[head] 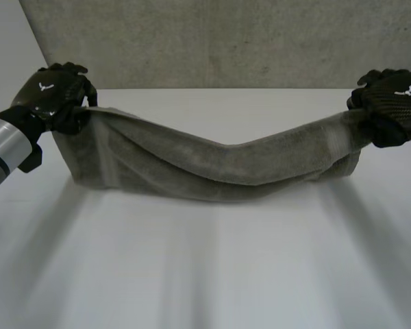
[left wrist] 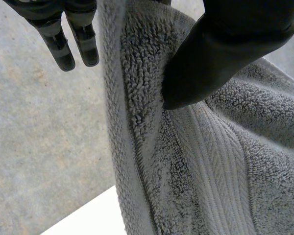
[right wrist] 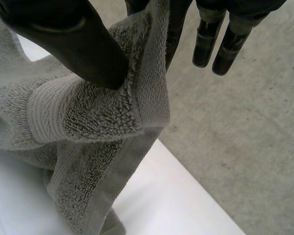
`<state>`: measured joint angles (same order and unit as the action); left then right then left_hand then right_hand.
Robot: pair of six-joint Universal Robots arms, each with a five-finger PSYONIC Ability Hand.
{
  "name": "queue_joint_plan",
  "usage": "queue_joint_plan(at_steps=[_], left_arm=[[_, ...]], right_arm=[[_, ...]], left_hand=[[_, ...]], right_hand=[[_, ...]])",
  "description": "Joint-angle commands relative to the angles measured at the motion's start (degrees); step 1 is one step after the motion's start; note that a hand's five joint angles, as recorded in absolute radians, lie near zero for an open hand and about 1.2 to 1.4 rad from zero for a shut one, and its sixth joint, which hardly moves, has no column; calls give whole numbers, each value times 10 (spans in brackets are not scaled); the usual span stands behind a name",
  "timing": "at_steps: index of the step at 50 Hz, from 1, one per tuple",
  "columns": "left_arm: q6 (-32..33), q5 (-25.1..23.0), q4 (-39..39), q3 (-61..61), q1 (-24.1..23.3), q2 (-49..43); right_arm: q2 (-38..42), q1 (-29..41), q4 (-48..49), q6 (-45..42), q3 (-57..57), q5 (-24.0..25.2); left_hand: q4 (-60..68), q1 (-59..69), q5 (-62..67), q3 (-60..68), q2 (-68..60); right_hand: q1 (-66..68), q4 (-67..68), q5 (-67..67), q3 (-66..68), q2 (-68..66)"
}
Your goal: Fold the towel.
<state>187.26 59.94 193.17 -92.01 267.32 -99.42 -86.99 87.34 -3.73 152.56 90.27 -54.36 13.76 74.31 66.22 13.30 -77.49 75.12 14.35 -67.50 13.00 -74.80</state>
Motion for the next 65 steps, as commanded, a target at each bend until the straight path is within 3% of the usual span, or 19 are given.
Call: queue_joint_plan(at_steps=[1,7,15,20,26,28,34,36,42,50,55,61,62,65], left_arm=[[-8,2,0,8,3,-5],[-5,6,-2,37,3,-67],[-1,40,-3,120,-10,-174],[-2,86,-6,284,-32,-254],[-7,128,-10,434,-49,-257],[-14,135,-7,505,-51,-229],[-74,129,-3,528,-49,-187],[-109,123,0,506,-47,-184],[-114,98,22,404,-36,-176],[-113,41,180,119,1,-160],[-109,8,227,23,3,-162],[-81,-13,226,-39,12,-150],[-67,-23,221,-58,19,-138],[-39,-44,211,-94,26,-114]], right_arm=[[19,3,-3,7,-42,-9],[91,15,-10,7,-92,-15],[211,58,-30,-13,-207,-58],[262,77,0,-14,-308,-72],[270,100,62,20,-443,-125],[247,102,106,91,-499,-143],[220,99,149,186,-485,-122],[208,94,156,187,-428,-101],[184,71,205,182,-290,-49],[194,41,249,147,-114,26],[217,19,243,82,-38,35],[209,-4,227,23,18,31],[202,-9,224,12,37,32],[191,-18,217,5,60,30]], left_hand=[[-38,57,38,-33,-25],[-38,57,38,-33,-25],[-38,57,38,-33,-25],[-38,57,38,-33,-25],[-38,57,38,-33,-25],[-38,57,38,-33,-25],[-38,57,38,-33,-25],[-38,57,38,-33,-25],[-38,57,38,-33,-25],[-38,57,38,-33,-25],[-38,57,38,-33,-25],[-38,57,38,-33,-25],[-38,57,38,-33,-25],[-38,57,38,-33,-25]], right_hand=[[49,-44,-25,-30,-52],[49,-44,-25,-30,-52],[49,-44,-25,-30,-52],[49,-44,-25,-30,-52],[49,-44,-25,-30,-52],[49,-44,-25,-30,-52],[49,-44,-25,-30,-52],[49,-44,-25,-30,-52],[49,-44,-25,-30,-52],[49,-44,-25,-30,-52],[49,-44,-25,-30,-52],[49,-44,-25,-30,-52],[-19,-44,43,-30,16],[-40,-44,63,-30,36]])
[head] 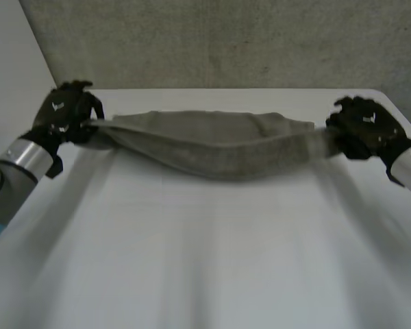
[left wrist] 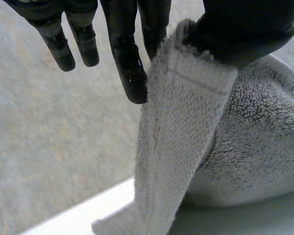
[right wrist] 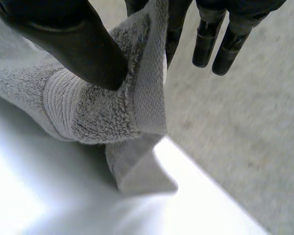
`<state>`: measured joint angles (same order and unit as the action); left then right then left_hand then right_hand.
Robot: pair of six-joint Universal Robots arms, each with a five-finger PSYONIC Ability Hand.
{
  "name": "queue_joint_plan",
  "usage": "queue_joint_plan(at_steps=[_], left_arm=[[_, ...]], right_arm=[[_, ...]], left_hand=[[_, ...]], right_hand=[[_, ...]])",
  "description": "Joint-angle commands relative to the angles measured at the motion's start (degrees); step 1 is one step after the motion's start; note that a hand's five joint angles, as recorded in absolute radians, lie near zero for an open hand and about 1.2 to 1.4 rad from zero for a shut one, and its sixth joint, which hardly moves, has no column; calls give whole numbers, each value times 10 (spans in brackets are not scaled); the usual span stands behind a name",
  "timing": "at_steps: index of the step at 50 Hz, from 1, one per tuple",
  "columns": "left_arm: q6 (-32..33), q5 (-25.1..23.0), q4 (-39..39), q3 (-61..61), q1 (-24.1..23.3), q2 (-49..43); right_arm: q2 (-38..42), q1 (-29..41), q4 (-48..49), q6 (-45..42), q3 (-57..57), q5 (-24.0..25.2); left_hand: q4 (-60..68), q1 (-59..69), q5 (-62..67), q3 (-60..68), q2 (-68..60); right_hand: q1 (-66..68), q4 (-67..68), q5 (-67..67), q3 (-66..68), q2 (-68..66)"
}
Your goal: Fold the towel.
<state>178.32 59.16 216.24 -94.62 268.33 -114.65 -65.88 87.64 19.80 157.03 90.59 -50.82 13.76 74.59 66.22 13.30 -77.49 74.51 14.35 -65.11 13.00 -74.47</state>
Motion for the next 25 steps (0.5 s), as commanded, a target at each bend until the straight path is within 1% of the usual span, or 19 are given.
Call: queue_joint_plan(at_steps=[1,2,4,10,12,13,14,25], left_arm=[[60,-44,-22,-80,17,44],[60,-44,-22,-80,17,44],[66,-48,-24,-88,18,47],[68,-48,-24,-97,28,48],[65,-48,-25,-97,31,48],[65,-48,-25,-97,31,48],[66,-48,-26,-97,31,48],[62,-48,-32,-98,32,49]], right_arm=[[-20,-21,-21,-41,65,-6],[-20,-21,-21,-41,65,-6],[-17,-19,-29,-44,79,-8],[-10,-18,-32,-56,87,-9],[-4,-17,-32,-71,92,-11],[-4,-17,-32,-71,92,-11],[-2,-17,-32,-78,93,-12],[13,-15,-29,-91,98,-13]], left_hand=[[-38,54,38,-33,-25],[-38,54,38,-33,-25],[-38,54,38,-33,-25],[-38,54,38,-33,-25],[-38,54,38,-33,-25],[-38,54,38,-33,-25],[-38,54,38,-33,-25],[-38,54,38,-33,-25]], right_hand=[[-45,-44,51,-30,45],[-45,-44,51,-30,45],[-124,-44,130,-30,124],[-141,-44,147,-30,141],[-183,-44,189,-30,183],[-183,-44,189,-30,183],[-217,-44,223,-30,216],[-239,-44,245,-30,238]])
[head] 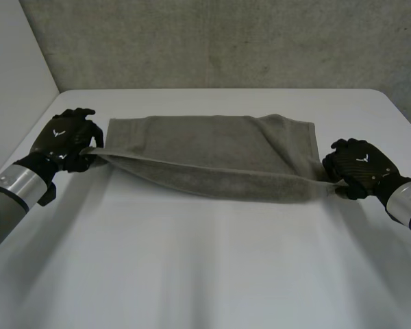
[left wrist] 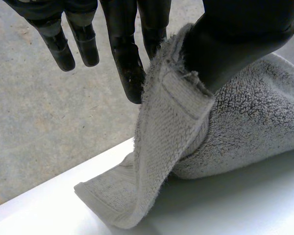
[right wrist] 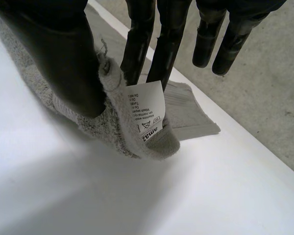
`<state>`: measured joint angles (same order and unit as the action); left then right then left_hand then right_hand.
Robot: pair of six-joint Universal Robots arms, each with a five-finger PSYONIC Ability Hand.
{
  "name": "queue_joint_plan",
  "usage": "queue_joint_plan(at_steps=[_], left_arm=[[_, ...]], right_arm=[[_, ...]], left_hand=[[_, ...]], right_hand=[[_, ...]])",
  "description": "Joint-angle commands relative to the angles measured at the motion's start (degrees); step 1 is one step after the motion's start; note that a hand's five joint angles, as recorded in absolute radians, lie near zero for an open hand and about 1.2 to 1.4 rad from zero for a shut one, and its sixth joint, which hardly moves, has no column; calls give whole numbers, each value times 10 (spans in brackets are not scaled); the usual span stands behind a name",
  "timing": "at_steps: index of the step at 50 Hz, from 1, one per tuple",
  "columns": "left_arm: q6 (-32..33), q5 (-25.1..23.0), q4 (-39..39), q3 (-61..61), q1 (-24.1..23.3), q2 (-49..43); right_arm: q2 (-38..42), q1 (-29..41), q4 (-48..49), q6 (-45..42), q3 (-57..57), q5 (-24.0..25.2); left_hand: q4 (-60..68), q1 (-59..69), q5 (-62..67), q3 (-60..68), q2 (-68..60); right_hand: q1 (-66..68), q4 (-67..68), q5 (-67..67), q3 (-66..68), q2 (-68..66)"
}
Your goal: Fold the towel.
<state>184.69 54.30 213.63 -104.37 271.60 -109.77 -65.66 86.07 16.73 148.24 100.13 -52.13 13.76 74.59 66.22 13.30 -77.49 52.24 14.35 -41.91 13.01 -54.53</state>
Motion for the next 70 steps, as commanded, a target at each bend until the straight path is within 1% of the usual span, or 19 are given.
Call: queue_joint_plan(at_steps=[1,9,11,12,17,20,22,23,25,28,30,35,40,44,47,49,52,57,70], left_arm=[[-2,0,-6,0,0,0],[0,0,-14,0,1,0],[0,0,-15,0,2,0],[0,0,-15,0,2,0],[1,-1,-27,-1,7,8],[1,-2,-45,-5,13,39],[1,-2,-66,-11,20,78],[1,-2,-66,-11,20,78],[0,-2,-76,-15,24,99],[1,-12,-98,-24,35,148],[-1,-26,-125,-36,57,196],[-2,-56,-176,-48,95,267],[-2,-82,-204,-46,118,286],[-2,-85,-202,-44,117,279],[1,-83,-199,-35,111,232],[0,-75,-196,3,83,153],[1,-68,-197,23,66,115],[12,-11,-198,109,17,-9],[23,16,-197,229,-18,-132]], right_arm=[[11,1,1,-3,2,0],[27,1,4,-8,1,-7],[26,1,0,-22,-4,-21],[26,1,0,-23,-4,-21],[-11,-3,-15,-15,-1,-18],[-82,-7,-43,4,-2,-13],[-155,-27,-71,48,-5,6],[-155,-27,-71,48,-5,6],[-216,-65,-82,100,-4,47],[-237,-82,-85,122,-3,69],[-273,-115,-86,158,2,112],[-316,-178,-106,192,2,168],[-318,-201,-123,191,-6,213],[-297,-199,-118,191,-11,224],[-233,-180,-119,185,-42,219],[-167,-138,-131,175,-90,197],[-135,-116,-141,169,-111,180],[-33,-67,-180,117,-191,121],[98,0,-190,36,-252,3]], left_hand=[[-38,54,38,-33,-25],[-38,54,38,-33,-25],[-38,54,38,-33,-25],[-38,54,38,-33,-25],[-38,54,38,-33,-25],[-38,54,38,-33,-25],[-38,54,38,-33,-25],[-38,54,38,-33,-25],[-38,54,38,-33,-25],[-38,54,38,-33,-25],[-38,54,38,-33,-25],[-38,54,38,-33,-25],[-38,54,38,-33,-25],[-38,54,38,-33,-25],[-38,54,38,-33,-25],[-38,54,38,-33,-25],[-38,54,38,-33,-25],[-38,54,38,-33,-25],[-38,54,38,-33,-25]], right_hand=[[-16,-44,13,-30,39],[6,-44,-9,-30,17],[241,-44,-245,-30,-218],[243,-44,-246,-30,-220],[278,-44,-281,-30,-255],[278,-44,-281,-30,-255],[278,-44,-281,-30,-255],[278,-44,-281,-30,-255],[278,-44,-281,-30,-255],[278,-44,-281,-30,-255],[278,-44,-281,-30,-255],[278,-44,-281,-30,-255],[278,-44,-281,-30,-255],[278,-44,-281,-30,-255],[278,-44,-281,-30,-255],[278,-44,-281,-30,-255],[278,-44,-281,-30,-255],[278,-44,-281,-30,-255],[278,-44,-281,-30,-255]])
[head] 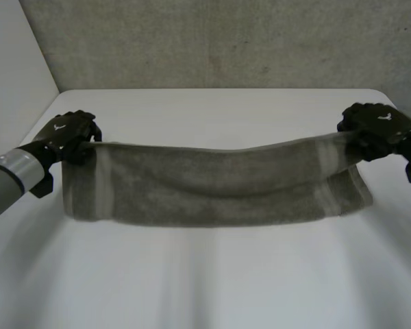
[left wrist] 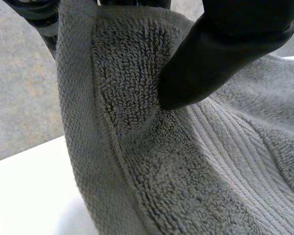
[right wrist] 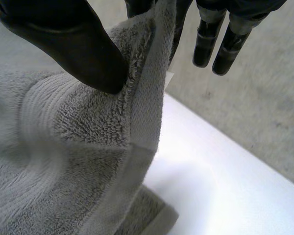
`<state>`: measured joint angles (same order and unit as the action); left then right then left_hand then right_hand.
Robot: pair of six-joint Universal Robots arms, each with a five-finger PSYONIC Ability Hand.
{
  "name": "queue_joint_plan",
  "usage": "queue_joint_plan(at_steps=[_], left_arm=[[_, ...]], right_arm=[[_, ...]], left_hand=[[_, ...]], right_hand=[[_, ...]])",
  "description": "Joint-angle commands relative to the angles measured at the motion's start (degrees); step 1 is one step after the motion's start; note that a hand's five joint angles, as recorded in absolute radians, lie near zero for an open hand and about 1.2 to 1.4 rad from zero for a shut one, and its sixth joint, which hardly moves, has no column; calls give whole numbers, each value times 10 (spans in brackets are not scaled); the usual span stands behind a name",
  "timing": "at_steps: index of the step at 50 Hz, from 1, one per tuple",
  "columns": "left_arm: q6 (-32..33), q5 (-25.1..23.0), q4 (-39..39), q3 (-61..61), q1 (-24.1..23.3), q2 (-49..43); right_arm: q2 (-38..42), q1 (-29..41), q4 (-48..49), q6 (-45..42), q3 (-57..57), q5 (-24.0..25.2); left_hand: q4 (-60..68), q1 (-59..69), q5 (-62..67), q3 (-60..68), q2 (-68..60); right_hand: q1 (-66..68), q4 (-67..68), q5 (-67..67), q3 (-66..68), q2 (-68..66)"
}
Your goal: Fold the towel.
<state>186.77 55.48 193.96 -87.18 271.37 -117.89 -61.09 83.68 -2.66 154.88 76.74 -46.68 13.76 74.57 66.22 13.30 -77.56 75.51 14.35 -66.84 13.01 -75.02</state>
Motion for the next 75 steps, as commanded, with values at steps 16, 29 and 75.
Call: queue_joint_plan(at_steps=[16,29,75], left_arm=[[9,23,3,127,-22,-142],[68,61,4,142,-30,-172],[65,63,-4,12,-42,2]], right_arm=[[119,25,33,-41,-52,-115],[153,37,91,-32,-79,-120],[-25,45,99,6,66,-195]], left_hand=[[-38,54,38,-33,-24],[-38,54,38,-33,-24],[-38,-549,-566,-33,579]], right_hand=[[45,-44,-32,-30,-50],[45,-44,-32,-30,-50],[-655,-44,668,-30,650]])
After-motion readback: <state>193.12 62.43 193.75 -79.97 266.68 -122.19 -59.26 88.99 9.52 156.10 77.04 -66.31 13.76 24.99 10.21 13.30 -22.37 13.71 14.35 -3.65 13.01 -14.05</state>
